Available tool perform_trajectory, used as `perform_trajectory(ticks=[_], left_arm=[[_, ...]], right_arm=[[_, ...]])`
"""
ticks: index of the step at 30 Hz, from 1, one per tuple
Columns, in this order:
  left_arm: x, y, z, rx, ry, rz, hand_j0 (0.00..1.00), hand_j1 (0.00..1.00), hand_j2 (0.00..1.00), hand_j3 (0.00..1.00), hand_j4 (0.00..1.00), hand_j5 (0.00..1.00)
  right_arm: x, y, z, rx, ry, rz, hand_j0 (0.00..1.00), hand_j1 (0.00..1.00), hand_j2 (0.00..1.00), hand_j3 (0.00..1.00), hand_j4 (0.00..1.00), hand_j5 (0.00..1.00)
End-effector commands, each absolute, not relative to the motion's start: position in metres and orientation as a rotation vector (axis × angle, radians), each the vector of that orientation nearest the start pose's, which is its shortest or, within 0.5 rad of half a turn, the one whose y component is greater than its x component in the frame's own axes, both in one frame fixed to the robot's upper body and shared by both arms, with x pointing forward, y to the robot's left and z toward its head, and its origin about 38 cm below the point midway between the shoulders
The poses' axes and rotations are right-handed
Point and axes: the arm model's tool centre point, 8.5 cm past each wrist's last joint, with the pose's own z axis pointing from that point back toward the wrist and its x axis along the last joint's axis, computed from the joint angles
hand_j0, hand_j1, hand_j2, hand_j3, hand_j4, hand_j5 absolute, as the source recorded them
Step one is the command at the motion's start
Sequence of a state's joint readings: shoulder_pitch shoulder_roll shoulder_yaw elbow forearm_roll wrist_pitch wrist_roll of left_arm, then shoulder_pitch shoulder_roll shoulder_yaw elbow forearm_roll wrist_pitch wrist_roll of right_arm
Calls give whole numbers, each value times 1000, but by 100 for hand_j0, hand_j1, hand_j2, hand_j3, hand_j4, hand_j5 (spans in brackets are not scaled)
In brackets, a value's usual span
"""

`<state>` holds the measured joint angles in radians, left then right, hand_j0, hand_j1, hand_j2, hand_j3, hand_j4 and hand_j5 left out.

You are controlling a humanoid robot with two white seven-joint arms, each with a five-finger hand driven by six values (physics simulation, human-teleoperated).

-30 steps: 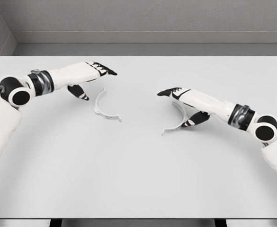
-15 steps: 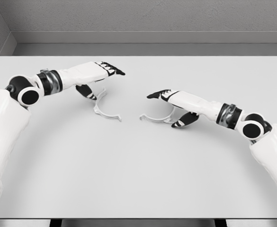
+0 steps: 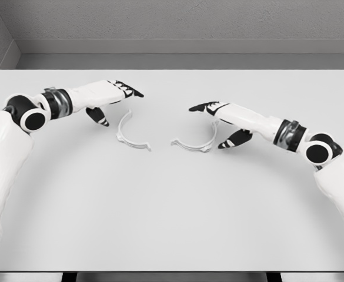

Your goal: Assemble PVC drainage pipe clamps

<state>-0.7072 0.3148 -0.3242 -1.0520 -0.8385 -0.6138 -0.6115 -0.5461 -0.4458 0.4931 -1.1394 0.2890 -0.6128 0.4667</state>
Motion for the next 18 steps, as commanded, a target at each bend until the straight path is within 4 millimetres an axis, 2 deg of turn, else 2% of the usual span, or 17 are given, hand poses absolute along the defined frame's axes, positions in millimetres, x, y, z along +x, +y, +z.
perform_trajectory(ticks=[1, 4, 10, 18], left_arm=[[513, 224, 162, 455, -1332, -1961, 100, 100, 100, 100, 100, 100], [512, 210, 159, 446, -1336, -1981, 100, 100, 100, 100, 100, 100], [512, 208, 158, 445, -1337, -1984, 100, 100, 100, 100, 100, 100], [510, 197, 154, 427, -1338, -2006, 100, 100, 100, 100, 100, 100]], right_arm=[[461, -244, 120, -70, -1613, 1584, 100, 100, 100, 100, 100, 100], [466, -248, 122, -83, -1604, 1581, 100, 100, 100, 100, 100, 100], [478, -250, 127, -118, -1585, 1594, 100, 100, 100, 100, 100, 100], [489, -231, 124, -111, -1577, 1600, 100, 100, 100, 100, 100, 100]])
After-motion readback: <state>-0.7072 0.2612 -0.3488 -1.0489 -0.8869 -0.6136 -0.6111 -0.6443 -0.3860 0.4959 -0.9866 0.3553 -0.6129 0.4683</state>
